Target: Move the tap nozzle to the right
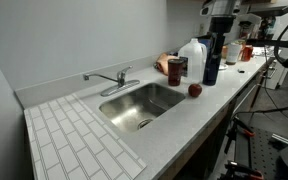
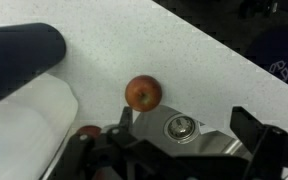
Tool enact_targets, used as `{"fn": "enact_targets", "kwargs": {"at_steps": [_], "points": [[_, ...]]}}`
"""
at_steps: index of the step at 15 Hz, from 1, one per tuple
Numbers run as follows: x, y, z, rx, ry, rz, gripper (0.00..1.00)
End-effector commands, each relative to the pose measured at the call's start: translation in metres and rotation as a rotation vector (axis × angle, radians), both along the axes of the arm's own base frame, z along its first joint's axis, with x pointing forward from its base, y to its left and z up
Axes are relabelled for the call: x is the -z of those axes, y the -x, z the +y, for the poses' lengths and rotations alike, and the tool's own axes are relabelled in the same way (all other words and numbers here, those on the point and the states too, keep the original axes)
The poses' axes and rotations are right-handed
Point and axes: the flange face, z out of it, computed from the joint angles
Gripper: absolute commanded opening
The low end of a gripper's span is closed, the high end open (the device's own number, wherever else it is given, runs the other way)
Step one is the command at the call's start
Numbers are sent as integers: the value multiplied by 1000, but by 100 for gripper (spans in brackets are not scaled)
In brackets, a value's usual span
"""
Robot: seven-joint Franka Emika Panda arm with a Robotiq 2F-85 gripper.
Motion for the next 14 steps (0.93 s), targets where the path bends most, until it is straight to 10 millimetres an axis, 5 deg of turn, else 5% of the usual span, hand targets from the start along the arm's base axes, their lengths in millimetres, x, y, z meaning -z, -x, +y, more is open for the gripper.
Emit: {"fn": "enact_targets", "kwargs": {"at_steps": [1, 5, 10, 11, 12, 14], "points": [[-1, -41, 42, -37, 10, 16, 100], [2, -83, 80, -87, 45, 31, 100], [-7, -133, 99, -101, 60, 23, 100], [-10, -137, 101, -102, 57, 18, 100], [-3, -119, 96, -114, 76, 25, 100], [-6, -130, 98, -115, 77, 20, 100]]}}
